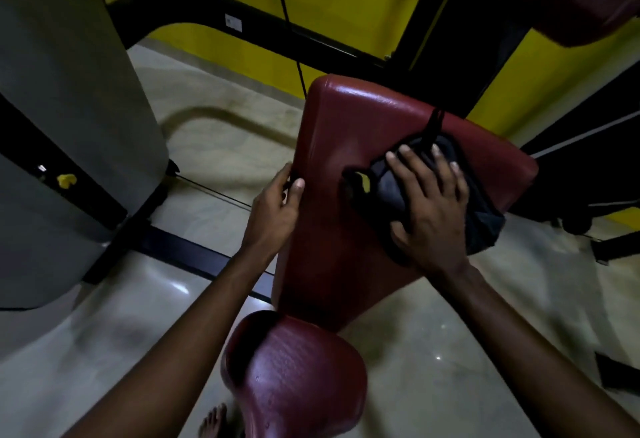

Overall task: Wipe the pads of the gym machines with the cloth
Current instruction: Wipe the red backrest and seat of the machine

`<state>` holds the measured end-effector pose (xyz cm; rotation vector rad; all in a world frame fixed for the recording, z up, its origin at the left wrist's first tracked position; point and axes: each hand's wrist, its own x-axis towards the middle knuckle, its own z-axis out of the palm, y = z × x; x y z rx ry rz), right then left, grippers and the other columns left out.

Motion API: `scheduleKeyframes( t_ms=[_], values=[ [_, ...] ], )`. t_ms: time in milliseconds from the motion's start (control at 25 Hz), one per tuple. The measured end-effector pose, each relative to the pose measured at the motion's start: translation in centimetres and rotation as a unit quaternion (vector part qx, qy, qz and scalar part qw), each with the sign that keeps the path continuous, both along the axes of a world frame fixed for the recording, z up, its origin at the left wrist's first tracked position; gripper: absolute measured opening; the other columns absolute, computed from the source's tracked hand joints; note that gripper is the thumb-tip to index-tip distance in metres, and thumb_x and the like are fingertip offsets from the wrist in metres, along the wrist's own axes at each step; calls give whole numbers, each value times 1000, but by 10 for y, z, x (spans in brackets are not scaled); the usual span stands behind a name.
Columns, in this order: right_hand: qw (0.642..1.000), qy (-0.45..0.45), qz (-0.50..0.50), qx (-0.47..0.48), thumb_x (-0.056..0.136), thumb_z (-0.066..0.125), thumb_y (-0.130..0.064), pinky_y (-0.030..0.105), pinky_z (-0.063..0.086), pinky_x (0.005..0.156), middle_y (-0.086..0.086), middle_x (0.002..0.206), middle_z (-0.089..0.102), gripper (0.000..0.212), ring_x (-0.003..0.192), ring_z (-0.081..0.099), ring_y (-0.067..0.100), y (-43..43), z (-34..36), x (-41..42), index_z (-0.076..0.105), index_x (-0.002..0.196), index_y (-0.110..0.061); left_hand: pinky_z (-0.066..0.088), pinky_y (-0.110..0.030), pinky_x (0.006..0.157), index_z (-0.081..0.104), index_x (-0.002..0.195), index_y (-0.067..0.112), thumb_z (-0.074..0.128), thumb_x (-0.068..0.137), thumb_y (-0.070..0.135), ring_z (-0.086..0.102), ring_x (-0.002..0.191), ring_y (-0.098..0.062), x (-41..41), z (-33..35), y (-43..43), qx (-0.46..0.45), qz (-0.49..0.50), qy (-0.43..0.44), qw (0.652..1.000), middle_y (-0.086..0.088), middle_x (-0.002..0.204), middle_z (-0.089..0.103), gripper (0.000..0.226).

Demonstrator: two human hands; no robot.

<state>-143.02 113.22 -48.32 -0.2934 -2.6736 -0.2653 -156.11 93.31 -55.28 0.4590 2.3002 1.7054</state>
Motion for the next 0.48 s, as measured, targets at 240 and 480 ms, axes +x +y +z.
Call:
scheduleKeyframes(
  t_ms=[240,480],
  values=[
    [997,-14,72,0,71,63,-27,47,15,122,-4,161,32,88,151,20,28,-55,4,-70,35,154,-25,46,-38,106,58,135,20,47,99,13,58,120,-5,-12,-13,-3,44,27,-10,999,12,127,64,39],
    [981,123,-97,-117,65,63,-22,51,21,120,-3,159,35,91,149,23,29,-10,-4,-7,38,152,-24,41,-11,103,52,142,19,50,103,21,51,122,10,-17,0,-7,14,-30,18,999,12,137,58,39]
  ],
)
